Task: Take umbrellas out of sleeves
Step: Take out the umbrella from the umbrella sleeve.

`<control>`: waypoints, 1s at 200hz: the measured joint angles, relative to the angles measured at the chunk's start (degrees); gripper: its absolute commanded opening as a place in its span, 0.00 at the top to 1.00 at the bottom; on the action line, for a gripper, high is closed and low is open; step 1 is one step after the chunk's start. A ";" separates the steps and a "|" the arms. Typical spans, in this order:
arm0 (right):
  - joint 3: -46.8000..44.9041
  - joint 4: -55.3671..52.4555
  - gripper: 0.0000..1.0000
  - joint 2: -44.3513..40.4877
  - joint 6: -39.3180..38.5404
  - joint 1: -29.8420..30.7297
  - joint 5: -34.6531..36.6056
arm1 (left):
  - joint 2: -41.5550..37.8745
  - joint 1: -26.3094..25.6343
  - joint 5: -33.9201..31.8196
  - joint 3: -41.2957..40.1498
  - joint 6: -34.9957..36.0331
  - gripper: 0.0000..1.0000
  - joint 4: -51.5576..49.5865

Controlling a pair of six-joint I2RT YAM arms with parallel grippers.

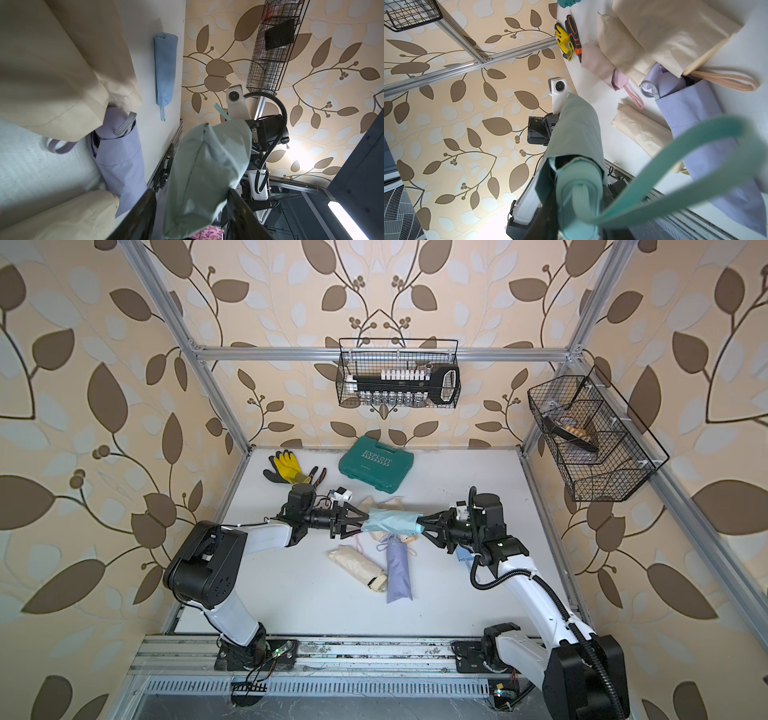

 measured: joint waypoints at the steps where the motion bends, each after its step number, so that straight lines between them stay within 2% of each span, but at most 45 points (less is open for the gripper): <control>1: 0.02 0.02 1.00 0.00 0.00 0.00 0.00 | 0.00 0.00 0.00 0.02 0.00 0.49 -0.02; 52: 0.00 0.09 1.00 0.00 0.07 -0.11 0.09 | 1.51 0.00 0.52 0.24 -4.13 0.56 5.14; 80: 0.00 0.94 1.00 0.04 0.24 -0.11 0.09 | 2.16 0.00 1.01 -0.28 -9.03 0.49 10.91; 110: 0.00 1.49 1.00 0.11 0.28 -0.11 0.07 | 2.16 0.00 1.16 -2.05 -12.74 0.49 16.02; 142: 0.00 1.55 1.00 0.11 0.42 -0.11 0.07 | 2.16 0.00 1.20 -2.40 -14.51 0.58 17.86; 193: 0.00 1.40 1.00 0.11 0.42 -0.11 0.11 | 2.93 0.00 1.55 -2.40 -16.00 0.81 20.52; 200: 0.02 1.36 1.00 0.11 0.42 -0.11 0.09 | 3.02 0.00 1.60 -2.40 -16.48 0.86 20.92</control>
